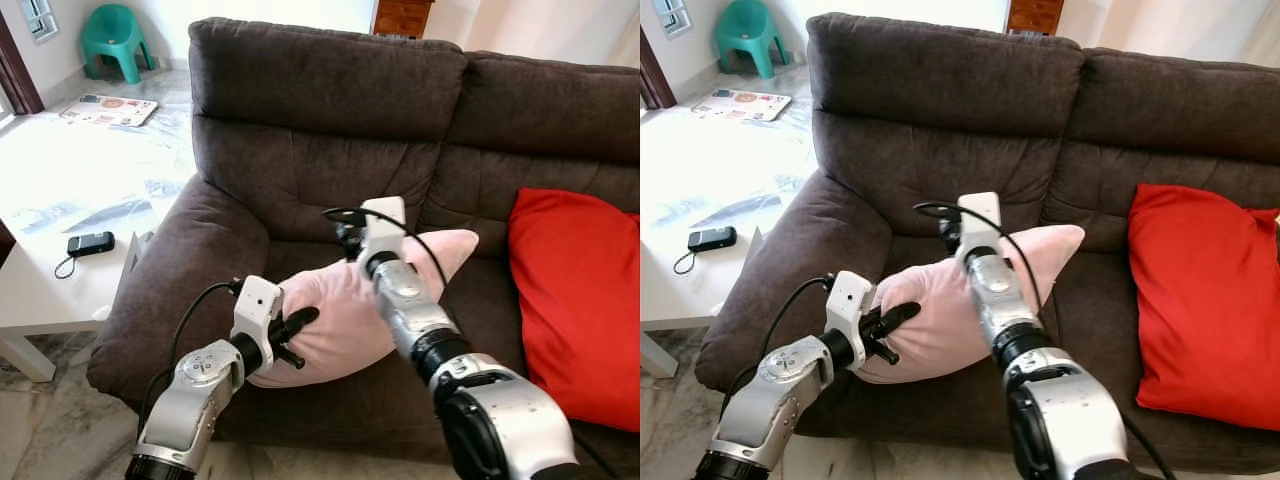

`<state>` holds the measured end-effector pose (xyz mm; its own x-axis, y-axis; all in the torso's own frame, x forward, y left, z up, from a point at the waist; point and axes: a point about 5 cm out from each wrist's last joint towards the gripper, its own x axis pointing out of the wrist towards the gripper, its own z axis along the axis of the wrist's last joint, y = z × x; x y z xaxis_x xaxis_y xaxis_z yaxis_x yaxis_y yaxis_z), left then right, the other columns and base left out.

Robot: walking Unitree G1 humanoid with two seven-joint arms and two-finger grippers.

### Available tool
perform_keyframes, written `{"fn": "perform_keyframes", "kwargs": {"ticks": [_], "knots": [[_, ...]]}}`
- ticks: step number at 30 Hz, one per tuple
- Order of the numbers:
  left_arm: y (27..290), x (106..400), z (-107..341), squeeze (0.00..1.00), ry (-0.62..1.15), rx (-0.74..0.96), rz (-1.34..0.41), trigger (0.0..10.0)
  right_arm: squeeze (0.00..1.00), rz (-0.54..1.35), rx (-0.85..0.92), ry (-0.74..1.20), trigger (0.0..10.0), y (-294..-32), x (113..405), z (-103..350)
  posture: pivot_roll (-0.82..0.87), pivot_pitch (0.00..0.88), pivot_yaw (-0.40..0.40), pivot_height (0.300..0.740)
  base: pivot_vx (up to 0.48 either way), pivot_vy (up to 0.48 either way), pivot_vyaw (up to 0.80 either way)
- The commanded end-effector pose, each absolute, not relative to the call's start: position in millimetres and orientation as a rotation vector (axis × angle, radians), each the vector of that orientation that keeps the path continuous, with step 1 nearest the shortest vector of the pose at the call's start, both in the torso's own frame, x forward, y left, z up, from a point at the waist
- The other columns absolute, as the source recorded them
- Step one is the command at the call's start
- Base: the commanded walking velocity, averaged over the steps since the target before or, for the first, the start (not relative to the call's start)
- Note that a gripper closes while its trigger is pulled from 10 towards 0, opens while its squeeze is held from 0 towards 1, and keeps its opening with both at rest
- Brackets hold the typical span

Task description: Move the pillow to the sofa from floor

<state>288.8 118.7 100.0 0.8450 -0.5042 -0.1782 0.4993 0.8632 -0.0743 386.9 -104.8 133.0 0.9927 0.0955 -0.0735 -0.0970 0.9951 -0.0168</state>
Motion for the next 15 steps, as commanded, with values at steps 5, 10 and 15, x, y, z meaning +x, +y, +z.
{"fn": "perform_keyframes", "kwargs": {"ticks": [5, 10, 15], "knots": [[157.6, 307.1, 102.0, 0.0, 0.173, -0.013, -0.21, 10.0, 0.0, -0.108, -0.028, -0.023, 10.0, -169.1, 380.6, 135.7, 0.13, 0.0, -0.124, 0.74, 0.0, 0.0, 0.0], [202.1, 309.0, 90.8, 0.0, 0.212, -0.064, 0.123, 10.0, 0.0, -0.29, -0.093, -0.013, 10.0, -230.2, 356.2, 117.3, 0.12, 0.0, -0.12, 0.74, 0.0, 0.0, 0.0], [215.2, 306.8, 91.1, 0.0, 0.187, -0.089, 0.217, 10.0, 0.0, -0.384, -0.153, 0.104, 10.0, -262.4, 324.4, 80.3, 0.11, 0.0, -0.117, 0.74, 0.0, 0.0, 0.0]]}}
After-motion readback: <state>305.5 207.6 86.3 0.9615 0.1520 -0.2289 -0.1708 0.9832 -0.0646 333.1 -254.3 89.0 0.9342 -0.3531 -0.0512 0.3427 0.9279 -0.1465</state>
